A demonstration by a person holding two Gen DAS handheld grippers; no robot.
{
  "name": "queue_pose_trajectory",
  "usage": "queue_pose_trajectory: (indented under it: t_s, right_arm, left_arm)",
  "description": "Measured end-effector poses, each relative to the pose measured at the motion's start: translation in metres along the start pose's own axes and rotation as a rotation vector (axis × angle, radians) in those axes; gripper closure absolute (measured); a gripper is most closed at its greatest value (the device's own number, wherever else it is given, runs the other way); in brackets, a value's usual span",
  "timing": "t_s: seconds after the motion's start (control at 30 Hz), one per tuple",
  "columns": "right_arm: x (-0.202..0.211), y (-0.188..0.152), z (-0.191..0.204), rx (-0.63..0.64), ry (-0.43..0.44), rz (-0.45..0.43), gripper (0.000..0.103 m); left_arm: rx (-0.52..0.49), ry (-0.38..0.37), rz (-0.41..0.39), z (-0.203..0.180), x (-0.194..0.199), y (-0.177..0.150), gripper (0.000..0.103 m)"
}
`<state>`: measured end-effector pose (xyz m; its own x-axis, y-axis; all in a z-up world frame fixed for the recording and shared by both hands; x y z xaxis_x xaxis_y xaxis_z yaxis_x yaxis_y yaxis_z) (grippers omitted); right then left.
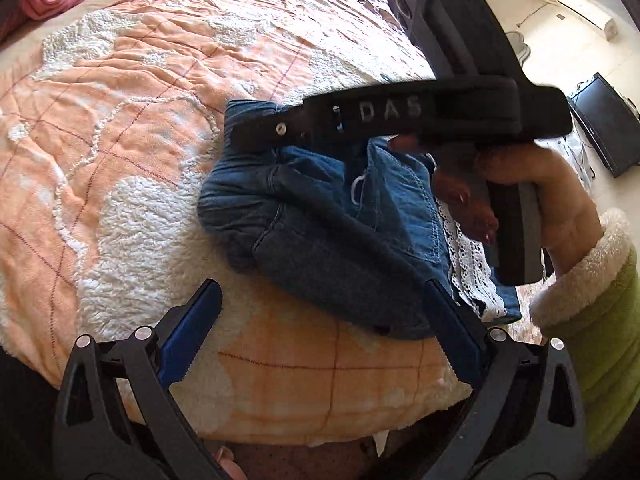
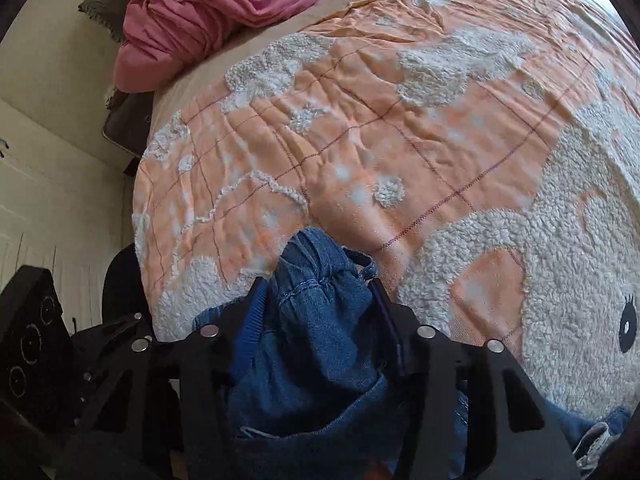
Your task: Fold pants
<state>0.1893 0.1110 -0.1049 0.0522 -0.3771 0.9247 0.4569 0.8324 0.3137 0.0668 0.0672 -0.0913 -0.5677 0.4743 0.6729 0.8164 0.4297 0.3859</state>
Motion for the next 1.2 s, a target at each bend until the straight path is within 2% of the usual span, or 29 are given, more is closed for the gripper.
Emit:
queue_pose_trajectory:
  t_s: [0.1, 0.2, 0.3, 0.4, 0.63, 0.87, 0.97, 1.07, 1.13, 1.2]
  right_arm:
    - [0.013, -0.003, 0.0, 0.004, -0.003, -0.045, 0.07]
    - [0.038, -0.005, -0.008, -0.023, 0.032, -0.113, 0.075]
    - [0.07, -0.012, -0.019, -0.044, 0.055, -0.196, 0.075]
    - [0.099, -0.023, -0.041, -0.091, 0.056, -0.256, 0.075]
    - [0.162, -0.07, -0.096, -0.171, 0.057, -0.407, 0.075]
    - [0.189, -0.135, -0.134, -0.204, 0.043, -0.488, 0.075]
    - [0.184, -0.161, -0.151, -0.248, 0.029, -0.482, 0.07]
    - [0.178, -0.185, -0.169, -0.322, 0.013, -0.469, 0.057]
    - [0.176, -0.199, -0.178, -0.371, -0.003, -0.462, 0.044]
    - [0.178, -0.21, -0.185, -0.415, -0.01, -0.467, 0.041]
  left_arm:
    - [0.016, -0.018, -0.033, 0.003, -0.003, 0.007, 0.01]
    - [0.016, -0.021, -0.064, 0.001, -0.006, 0.015, 0.013]
    - [0.026, -0.051, -0.067, -0.008, -0.011, 0.024, 0.051]
    - [-0.005, -0.084, -0.065, -0.029, -0.015, 0.033, 0.056]
    - [-0.192, -0.099, -0.065, -0.109, -0.034, 0.042, 0.056]
    - [-0.317, -0.112, 0.02, -0.164, -0.076, 0.024, 0.056]
    - [-0.366, -0.082, 0.056, -0.174, -0.097, 0.009, 0.055]
    - [-0.401, -0.086, 0.095, -0.182, -0.108, -0.006, 0.052]
    - [-0.419, -0.098, 0.113, -0.186, -0.111, -0.017, 0.046]
    - [-0.427, -0.112, 0.124, -0.193, -0.117, -0.023, 0.044]
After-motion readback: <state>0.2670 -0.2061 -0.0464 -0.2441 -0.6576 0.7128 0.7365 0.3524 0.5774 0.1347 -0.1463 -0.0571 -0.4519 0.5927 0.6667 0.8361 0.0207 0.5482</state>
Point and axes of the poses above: each gripper's, at about its wrist camera, not at the fingertips, and x roughly against the way its jaws point, z to its left, y to its top, the point moved 7 cm from there along -x, roughly the way its jaws point, and after that the axes turned 10 degrees about -y, right-handed, at the moved point
